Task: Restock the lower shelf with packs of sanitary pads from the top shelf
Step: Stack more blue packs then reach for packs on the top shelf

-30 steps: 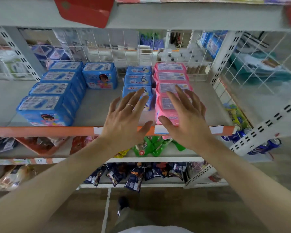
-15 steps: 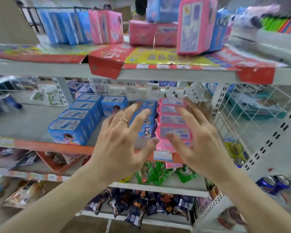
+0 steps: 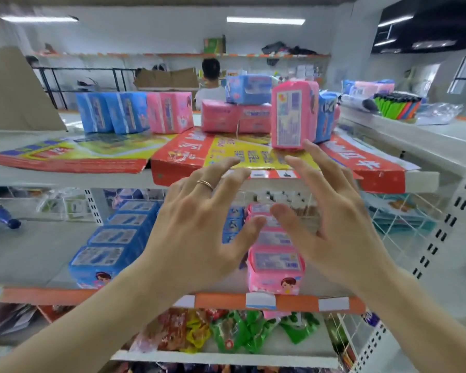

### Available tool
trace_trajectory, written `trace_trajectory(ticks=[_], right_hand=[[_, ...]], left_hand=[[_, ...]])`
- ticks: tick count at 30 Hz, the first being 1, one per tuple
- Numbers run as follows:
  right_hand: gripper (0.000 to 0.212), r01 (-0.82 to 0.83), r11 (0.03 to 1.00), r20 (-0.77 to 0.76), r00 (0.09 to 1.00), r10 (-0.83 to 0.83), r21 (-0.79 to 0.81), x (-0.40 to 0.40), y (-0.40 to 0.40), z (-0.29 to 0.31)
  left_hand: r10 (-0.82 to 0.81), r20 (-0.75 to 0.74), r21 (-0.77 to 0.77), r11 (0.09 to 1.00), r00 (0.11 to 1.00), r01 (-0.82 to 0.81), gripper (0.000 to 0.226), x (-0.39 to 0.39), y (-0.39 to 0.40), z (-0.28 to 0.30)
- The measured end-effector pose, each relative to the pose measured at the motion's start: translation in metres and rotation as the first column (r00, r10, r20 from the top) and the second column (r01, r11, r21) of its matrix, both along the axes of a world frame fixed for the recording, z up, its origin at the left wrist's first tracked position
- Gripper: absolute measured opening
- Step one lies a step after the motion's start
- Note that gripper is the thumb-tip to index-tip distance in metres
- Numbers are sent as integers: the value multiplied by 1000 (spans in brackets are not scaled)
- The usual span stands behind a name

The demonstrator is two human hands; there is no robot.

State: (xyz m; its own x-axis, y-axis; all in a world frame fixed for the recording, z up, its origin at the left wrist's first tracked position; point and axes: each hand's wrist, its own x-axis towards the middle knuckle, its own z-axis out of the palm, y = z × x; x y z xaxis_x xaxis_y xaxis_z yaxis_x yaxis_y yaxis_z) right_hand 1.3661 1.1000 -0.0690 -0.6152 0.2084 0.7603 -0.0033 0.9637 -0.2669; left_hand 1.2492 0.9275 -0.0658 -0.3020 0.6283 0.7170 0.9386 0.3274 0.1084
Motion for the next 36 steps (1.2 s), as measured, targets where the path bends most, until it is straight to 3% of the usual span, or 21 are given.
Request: trace_trajectory(ticks=[11, 17, 21, 24, 26, 30, 32, 36], right_hand=[[69, 125, 989, -14, 992, -124, 77, -39, -4, 48], [71, 219, 975, 22, 975, -220, 45, -46, 9, 53], [68, 324, 944, 38, 946, -322, -67, -34, 35, 53], [66, 396, 908, 44, 918, -394, -139, -19, 50, 49], [70, 422, 895, 44, 906, -420, -147, -10, 53, 45], [69, 434, 891, 104, 900, -423, -133, -2, 50, 36], [69, 439, 889, 106, 898, -428, -132, 4, 49, 29], [66, 425, 886, 94, 905, -415, -184, 17, 52, 17]], left_hand=[[0, -23, 23, 1000, 1000, 1, 66, -52, -7, 39], [-22, 52, -37, 999, 998, 24, 69, -71, 19, 67], [-42, 85, -62, 997, 995, 47, 69, -70, 77, 94], [-55, 182, -71, 995, 982, 69, 71, -77, 136, 103], [-38, 336, -58, 996, 941, 61, 73, -85, 176, 104], [36, 634, -15, 999, 773, -35, 110, -96, 233, 94], [47, 663, 18, 997, 747, -79, 117, -95, 250, 86], [45, 656, 86, 987, 753, -133, 94, -87, 261, 85]])
